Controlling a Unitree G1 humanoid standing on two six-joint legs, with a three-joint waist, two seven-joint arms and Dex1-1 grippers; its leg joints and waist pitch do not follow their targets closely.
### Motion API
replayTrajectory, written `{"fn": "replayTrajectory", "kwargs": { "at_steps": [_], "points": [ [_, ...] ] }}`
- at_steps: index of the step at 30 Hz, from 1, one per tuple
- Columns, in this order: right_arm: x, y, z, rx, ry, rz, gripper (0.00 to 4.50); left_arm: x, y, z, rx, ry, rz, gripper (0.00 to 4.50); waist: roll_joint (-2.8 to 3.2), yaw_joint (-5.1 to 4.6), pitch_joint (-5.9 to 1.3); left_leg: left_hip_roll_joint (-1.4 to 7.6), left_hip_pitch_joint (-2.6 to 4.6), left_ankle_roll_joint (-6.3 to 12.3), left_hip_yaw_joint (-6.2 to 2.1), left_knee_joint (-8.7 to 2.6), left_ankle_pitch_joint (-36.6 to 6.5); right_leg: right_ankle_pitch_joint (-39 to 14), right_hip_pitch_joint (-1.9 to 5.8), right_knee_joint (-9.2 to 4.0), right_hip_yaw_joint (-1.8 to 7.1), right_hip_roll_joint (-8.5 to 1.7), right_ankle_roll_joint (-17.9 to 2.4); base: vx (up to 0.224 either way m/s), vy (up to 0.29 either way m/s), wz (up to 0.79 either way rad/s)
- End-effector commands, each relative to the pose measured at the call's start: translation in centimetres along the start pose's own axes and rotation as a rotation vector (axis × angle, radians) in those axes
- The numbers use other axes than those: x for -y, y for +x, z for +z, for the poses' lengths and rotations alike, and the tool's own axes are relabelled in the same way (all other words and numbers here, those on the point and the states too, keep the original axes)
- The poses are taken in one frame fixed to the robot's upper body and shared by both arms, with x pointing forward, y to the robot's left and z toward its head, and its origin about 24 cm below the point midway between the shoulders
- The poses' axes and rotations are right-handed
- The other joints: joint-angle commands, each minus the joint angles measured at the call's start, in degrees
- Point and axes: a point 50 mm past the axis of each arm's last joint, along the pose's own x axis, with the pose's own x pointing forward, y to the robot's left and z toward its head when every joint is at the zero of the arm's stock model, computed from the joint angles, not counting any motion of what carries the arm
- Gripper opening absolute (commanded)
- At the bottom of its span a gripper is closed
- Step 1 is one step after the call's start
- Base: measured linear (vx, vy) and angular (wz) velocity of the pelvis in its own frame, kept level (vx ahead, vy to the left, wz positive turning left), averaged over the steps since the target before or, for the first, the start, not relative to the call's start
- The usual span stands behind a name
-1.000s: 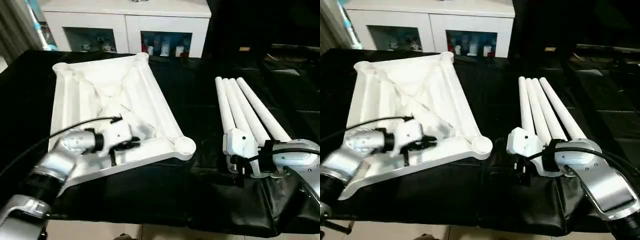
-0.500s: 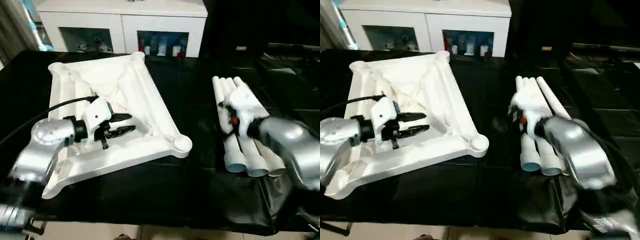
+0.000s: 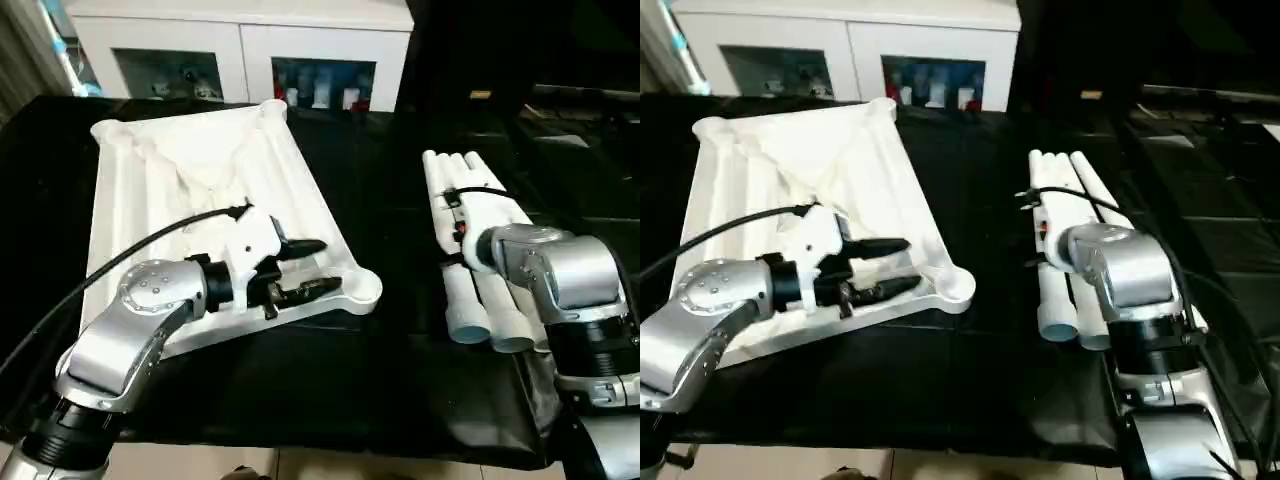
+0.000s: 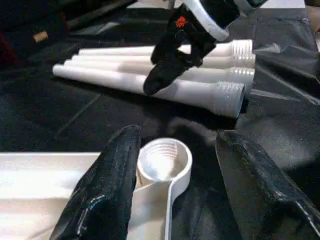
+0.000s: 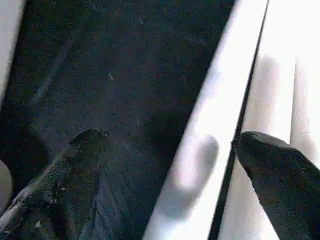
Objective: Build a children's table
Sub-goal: Rotate table base
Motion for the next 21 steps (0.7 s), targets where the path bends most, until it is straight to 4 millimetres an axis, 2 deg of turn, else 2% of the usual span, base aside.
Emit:
{"fn": "replayTrajectory", "kwargs": {
  "at_steps": [1,3,5,7,8,11,18,19,21],
  "points": [
    [0.5,0.1,-0.4,-0.043,0.019,-0.017,4.5,0.6,0.1,0.2,-0.015,0.0,-0.024,2.73,-0.51,0.09,-3.99,3.49,0.67,1.73,-0.88,-4.33,4.3,8.4,2.86,-2.57,2.2,-3.22,-16.3,0.0,0.0,0.0],
    [0.4,0.3,-0.7,-0.067,0.036,-0.011,4.5,0.8,0.1,0.3,-0.03,-0.007,-0.018,2.73,-0.55,0.14,-3.99,3.5,0.69,1.74,-0.83,-4.3,4.1,8.0,2.85,-2.61,2.18,-3.25,-16.5,0.0,0.0,0.0],
    [0.3,0.5,-0.8,-0.087,0.058,0.006,4.5,1.1,0.0,0.3,-0.04,-0.015,-0.019,2.73,-0.83,0.13,-3.98,3.45,0.63,1.82,-0.81,-4.28,4.1,8.0,2.92,-2.6,2.19,-3.2,-16.5,0.0,0.0,0.0],
    [0.1,0.7,-1.0,-0.101,0.073,0.022,4.5,1.2,0.0,0.4,-0.042,-0.017,-0.024,2.73,-0.77,0.14,-3.96,3.45,0.65,1.86,-0.79,-4.29,4.0,7.4,2.87,-2.58,2.2,-3.25,-16.6,0.0,0.0,0.0],
    [0.1,0.8,-1.1,-0.108,0.073,0.019,4.5,1.3,0.0,0.4,-0.043,-0.018,-0.028,2.73,-1.03,0.14,-3.98,3.47,0.61,1.98,-0.75,-4.26,4.2,7.4,2.9,-2.61,2.2,-3.21,-16.5,0.0,0.0,0.0],
    [0.0,0.9,-1.3,-0.127,0.082,0.019,4.5,1.5,0.0,0.5,-0.047,-0.019,-0.03,2.73,-0.92,0.18,-3.93,3.5,0.63,1.82,-0.76,-4.32,3.8,6.5,2.82,-2.64,2.18,-3.22,-16.2,0.0,0.0,0.0],
    [0.0,1.2,-2.0,-0.175,0.094,0.025,4.5,1.9,-0.2,0.5,-0.065,-0.024,-0.034,2.73,-1.24,0.2,-4.07,3.43,0.63,1.71,-0.72,-4.22,4.4,7.3,2.84,-2.53,2.14,-3.12,-16.1,0.0,0.0,0.0],
    [-0.1,1.4,-2.2,-0.189,0.101,0.031,4.21,1.9,-0.2,0.6,-0.066,-0.024,-0.036,2.81,-1.35,0.21,-4.16,3.44,0.66,1.75,-0.73,-4.22,4.6,7.4,2.88,-2.52,2.12,-3.14,-16.1,0.0,0.0,0.0],
    [-0.1,1.5,-2.3,-0.196,0.103,0.029,4.14,2.0,-0.2,0.6,-0.067,-0.02,-0.036,2.81,-1.3,0.23,-4.17,3.41,0.65,1.8,-0.71,-4.17,5.0,7.8,2.82,-2.47,2.13,-3.14,-16.2,0.0,0.0,0.0]
  ]
}}
